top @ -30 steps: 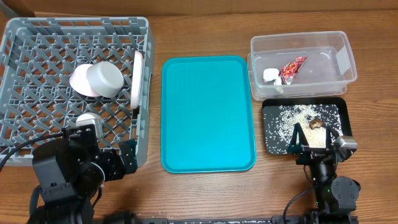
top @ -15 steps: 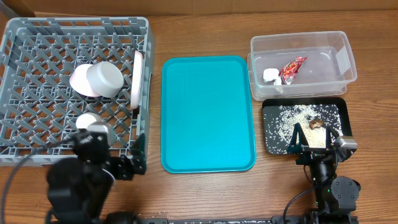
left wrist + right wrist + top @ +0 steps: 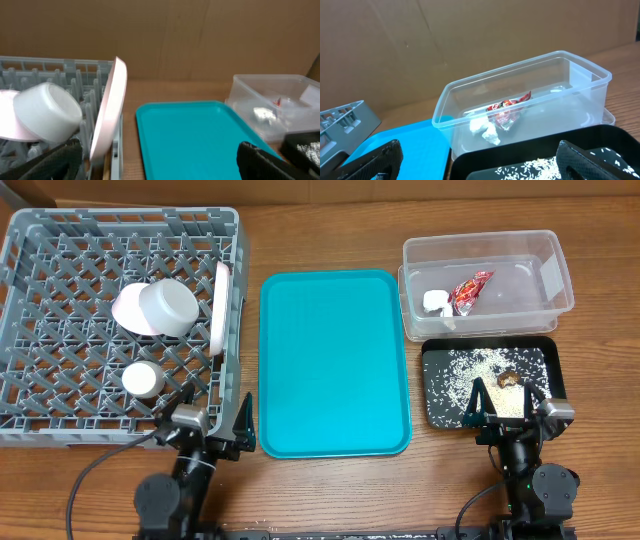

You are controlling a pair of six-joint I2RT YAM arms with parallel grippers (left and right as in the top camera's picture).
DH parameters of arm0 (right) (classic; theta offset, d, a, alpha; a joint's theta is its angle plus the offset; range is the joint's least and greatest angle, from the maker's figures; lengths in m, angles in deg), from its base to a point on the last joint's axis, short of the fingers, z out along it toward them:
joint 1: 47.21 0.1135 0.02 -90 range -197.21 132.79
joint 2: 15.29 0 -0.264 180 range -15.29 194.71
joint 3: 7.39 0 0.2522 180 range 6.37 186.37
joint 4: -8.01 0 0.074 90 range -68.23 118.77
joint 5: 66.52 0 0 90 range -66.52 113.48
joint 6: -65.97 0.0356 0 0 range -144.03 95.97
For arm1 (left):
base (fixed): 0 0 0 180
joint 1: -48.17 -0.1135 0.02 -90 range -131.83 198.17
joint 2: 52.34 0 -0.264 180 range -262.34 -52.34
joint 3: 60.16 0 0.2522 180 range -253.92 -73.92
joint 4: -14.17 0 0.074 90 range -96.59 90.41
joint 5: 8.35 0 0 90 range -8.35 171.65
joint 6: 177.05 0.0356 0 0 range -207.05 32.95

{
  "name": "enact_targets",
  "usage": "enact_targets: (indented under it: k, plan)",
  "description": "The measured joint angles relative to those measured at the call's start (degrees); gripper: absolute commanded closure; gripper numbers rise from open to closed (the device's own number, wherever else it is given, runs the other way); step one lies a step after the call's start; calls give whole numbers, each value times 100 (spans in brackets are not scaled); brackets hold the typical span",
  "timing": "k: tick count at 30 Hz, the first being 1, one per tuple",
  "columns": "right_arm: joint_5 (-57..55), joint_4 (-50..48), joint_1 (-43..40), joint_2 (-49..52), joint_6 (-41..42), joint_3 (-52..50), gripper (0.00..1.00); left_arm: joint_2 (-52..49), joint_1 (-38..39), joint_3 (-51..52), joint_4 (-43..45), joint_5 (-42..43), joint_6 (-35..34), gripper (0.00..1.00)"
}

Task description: Sort waste into correct bins and load items into the dishwasher

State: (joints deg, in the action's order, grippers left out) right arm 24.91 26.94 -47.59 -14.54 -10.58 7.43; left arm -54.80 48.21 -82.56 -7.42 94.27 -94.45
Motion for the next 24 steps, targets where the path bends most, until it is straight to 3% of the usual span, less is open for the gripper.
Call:
enact_targets:
  k: [6, 13, 24]
  plan:
    - [0, 0, 0, -2, 0, 0, 0, 155, 0, 651, 1093, -138, -20, 0]
    - [0, 2, -2, -2, 0, 0, 0, 155, 0, 800, 450, -299, -22, 0]
    - [-2, 2, -2, -2, -2, 0, 0, 157, 0, 813, 435, -350, -20, 0]
